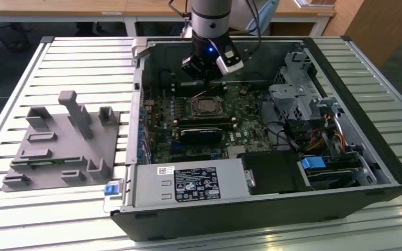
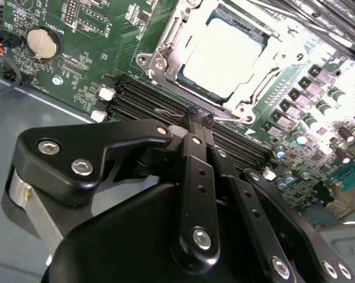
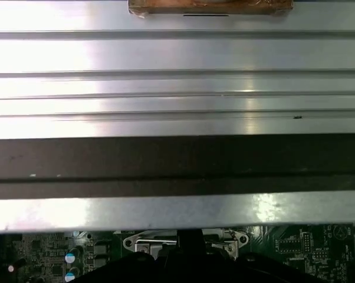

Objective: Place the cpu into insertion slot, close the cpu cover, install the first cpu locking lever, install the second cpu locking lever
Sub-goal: 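Install the first cpu locking lever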

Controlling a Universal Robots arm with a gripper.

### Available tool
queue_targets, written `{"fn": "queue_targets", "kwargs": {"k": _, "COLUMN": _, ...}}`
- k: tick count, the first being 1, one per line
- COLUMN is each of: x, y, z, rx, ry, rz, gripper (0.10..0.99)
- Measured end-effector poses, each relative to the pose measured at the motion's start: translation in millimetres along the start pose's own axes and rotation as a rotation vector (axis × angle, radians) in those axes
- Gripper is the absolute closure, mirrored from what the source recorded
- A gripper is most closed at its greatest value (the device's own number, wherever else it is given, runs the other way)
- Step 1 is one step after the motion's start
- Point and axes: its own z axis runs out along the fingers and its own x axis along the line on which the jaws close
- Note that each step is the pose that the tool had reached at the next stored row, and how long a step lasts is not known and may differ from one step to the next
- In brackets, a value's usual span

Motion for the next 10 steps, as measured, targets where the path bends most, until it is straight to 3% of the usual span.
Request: {"fn": "queue_targets", "kwargs": {"k": 10, "x": -6.0, "y": 3.0, "z": 6.8, "rx": 0.000, "ry": 0.0001, "rz": 0.000, "gripper": 0.965}}
